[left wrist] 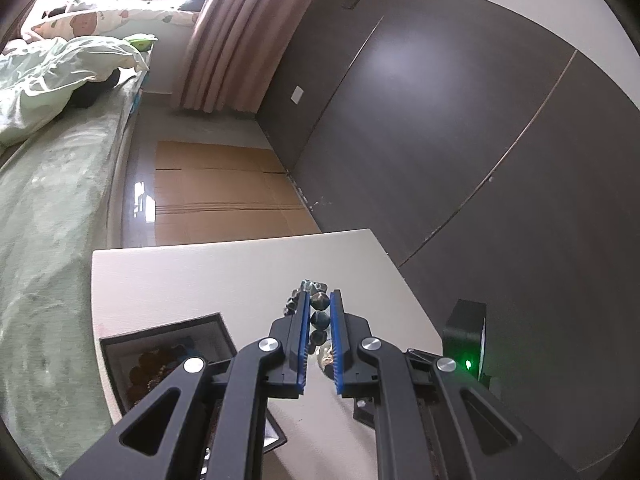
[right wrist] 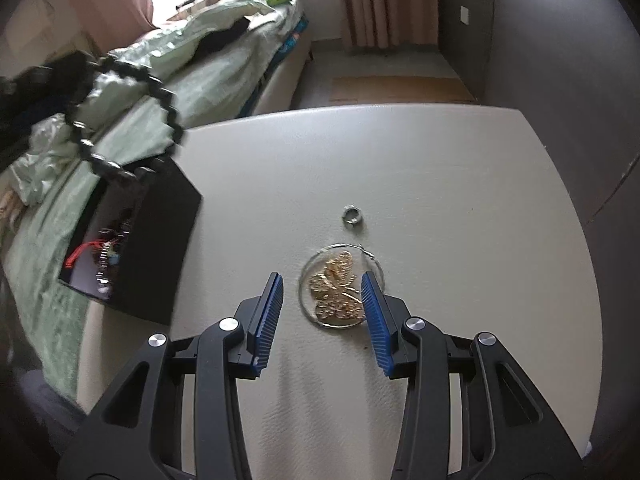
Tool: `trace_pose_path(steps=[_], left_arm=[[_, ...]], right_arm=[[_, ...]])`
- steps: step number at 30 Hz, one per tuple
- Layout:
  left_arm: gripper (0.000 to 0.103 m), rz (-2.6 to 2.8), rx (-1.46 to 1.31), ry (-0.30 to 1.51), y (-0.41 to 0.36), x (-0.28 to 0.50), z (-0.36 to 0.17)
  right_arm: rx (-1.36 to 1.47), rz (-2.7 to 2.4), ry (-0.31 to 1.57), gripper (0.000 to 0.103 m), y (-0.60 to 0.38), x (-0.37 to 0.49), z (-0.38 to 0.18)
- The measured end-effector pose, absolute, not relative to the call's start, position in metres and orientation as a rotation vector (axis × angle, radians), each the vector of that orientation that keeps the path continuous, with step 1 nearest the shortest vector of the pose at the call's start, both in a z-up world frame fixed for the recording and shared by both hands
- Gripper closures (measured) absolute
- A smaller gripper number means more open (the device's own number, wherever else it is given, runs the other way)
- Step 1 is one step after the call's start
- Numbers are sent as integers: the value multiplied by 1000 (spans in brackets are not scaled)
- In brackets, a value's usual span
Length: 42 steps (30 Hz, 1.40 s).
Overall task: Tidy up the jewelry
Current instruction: 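Carry the bead bracelet with the left tool while the right tool grasps the butterfly pendant, then lower the bracelet and butterfly pendant into the black box and open both tools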
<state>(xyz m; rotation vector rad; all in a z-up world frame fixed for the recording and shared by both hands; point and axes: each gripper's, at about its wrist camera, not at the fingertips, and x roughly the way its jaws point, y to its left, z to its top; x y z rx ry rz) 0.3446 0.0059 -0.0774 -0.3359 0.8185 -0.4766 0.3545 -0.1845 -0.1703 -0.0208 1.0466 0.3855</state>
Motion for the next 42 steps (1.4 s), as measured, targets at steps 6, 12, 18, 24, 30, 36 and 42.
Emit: trace_pose_path(steps=[6, 12, 18, 24, 30, 36, 42], left_arm=[[95, -454, -323, 841, 15, 338, -84], [95, -430, -316, 839, 31, 327, -86], [95, -418, -325, 837, 49, 316, -88], [95, -416, -349, 831, 68, 314, -87], [91, -424, -369, 904, 71, 326, -103], [48, -359, -391, 830, 91, 323, -89], [48, -332, -406, 809, 105, 318, -80]], right_arm=[[-47, 345, 1067, 74, -181, 361, -177], [-12, 363, 1056, 90, -188, 356, -169], [101, 402, 1023, 90, -197, 349, -152], [222, 444, 980, 90, -200, 345, -131], [265, 481, 930, 90, -186, 337, -114], [276, 553, 883, 90, -156, 331, -99], [259, 628, 875, 90, -118, 325, -92]])
